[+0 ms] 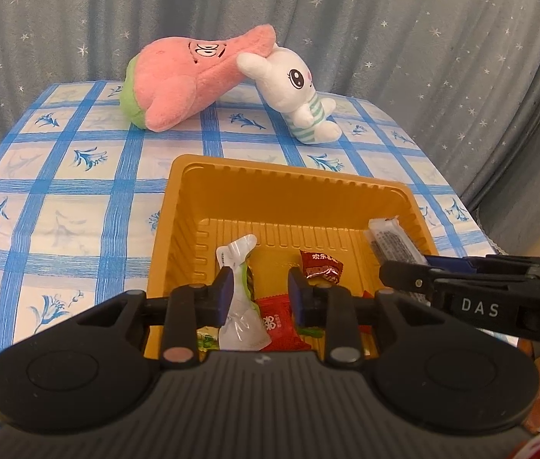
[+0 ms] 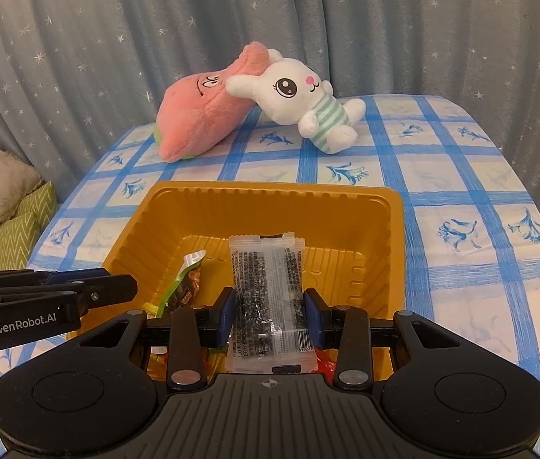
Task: Organize snacks
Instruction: 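Open both tools to drop the seaweed packet and red-white candy into the tray, then withdraw both open tools from the tray toward the loose snacks on the tablecloth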
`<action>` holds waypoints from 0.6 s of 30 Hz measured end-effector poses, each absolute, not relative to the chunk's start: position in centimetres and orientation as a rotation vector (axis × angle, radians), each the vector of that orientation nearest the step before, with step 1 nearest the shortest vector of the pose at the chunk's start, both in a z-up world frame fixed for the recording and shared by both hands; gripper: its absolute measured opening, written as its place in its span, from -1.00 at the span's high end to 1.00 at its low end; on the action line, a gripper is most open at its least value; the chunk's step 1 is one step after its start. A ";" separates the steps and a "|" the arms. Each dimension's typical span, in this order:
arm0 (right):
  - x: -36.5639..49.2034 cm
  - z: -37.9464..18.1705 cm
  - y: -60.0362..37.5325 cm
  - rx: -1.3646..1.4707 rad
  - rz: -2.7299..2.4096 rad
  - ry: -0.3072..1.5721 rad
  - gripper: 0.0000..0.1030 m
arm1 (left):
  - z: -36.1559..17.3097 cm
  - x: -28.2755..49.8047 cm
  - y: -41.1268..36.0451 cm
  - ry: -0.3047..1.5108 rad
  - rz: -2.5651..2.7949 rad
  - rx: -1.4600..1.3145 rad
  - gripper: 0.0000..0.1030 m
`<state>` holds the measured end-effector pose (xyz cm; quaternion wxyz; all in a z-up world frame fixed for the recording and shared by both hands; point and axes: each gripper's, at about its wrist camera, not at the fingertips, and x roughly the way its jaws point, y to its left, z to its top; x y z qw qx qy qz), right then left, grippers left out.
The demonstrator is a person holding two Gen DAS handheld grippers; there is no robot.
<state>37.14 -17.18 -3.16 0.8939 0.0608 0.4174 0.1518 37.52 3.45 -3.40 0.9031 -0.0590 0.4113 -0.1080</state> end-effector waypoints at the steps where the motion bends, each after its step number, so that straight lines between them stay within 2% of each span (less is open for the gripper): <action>1: 37.3 -3.2 -17.1 0.127 0.314 0.867 0.25 | -3.4 37.5 3.5 0.851 -0.223 -0.123 0.47; 7: 37.6 -3.4 -17.4 0.184 0.334 0.840 0.23 | -3.6 37.5 4.1 0.848 -0.214 -0.131 0.41; 10: 37.5 -3.1 -18.1 0.222 0.324 0.816 -0.18 | -3.6 36.9 4.2 0.843 -0.210 -0.123 0.33; 14: 37.0 -2.5 -18.9 0.237 0.298 0.811 -0.19 | -3.4 35.7 4.3 0.835 -0.204 -0.118 0.17; 18: 35.4 -2.2 -19.9 0.239 0.267 0.822 -0.19 | -2.9 33.9 4.1 0.822 -0.195 -0.115 0.10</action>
